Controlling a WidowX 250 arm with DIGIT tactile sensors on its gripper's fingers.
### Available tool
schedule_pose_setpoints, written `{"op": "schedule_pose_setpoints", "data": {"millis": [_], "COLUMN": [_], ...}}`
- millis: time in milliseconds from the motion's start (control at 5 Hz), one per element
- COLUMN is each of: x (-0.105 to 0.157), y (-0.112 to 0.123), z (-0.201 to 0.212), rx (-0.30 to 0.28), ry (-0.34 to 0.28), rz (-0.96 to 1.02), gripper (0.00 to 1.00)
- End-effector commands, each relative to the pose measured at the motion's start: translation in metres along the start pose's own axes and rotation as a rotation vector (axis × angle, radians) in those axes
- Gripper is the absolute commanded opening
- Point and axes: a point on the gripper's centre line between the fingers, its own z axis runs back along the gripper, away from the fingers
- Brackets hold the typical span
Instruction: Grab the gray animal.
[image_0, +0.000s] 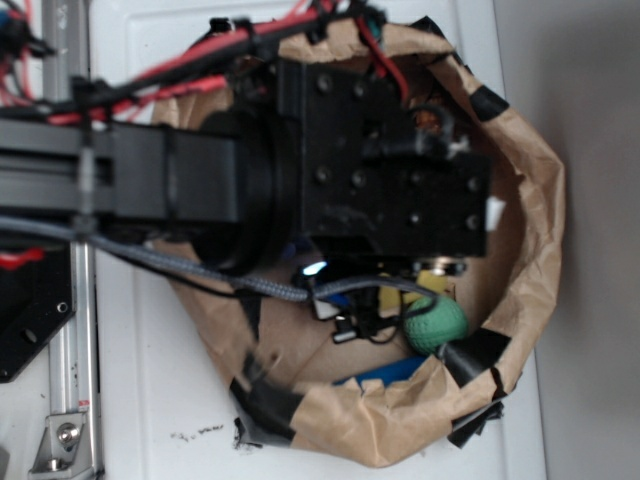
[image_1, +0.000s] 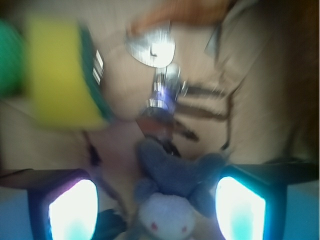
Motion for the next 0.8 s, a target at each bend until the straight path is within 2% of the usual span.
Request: {"op": "schedule_pose_setpoints", "data": {"millis": [0,200,400,600], "x": [-0.035,-0.035,-0.024,-0.014], "y": [0.036,0.046,0.05,0.046], "z": [-0.015,-0.035,-0.053,-0.06], "rx": [-0.076,-0.112,-0.134,-0.119], "ry": [-0.122,-0.142,-0.164,-0.162], "rz": [-0.07,-0.091,-0.091,-0.092], "gripper": [1.0,0.7,0.0,0.0]}}
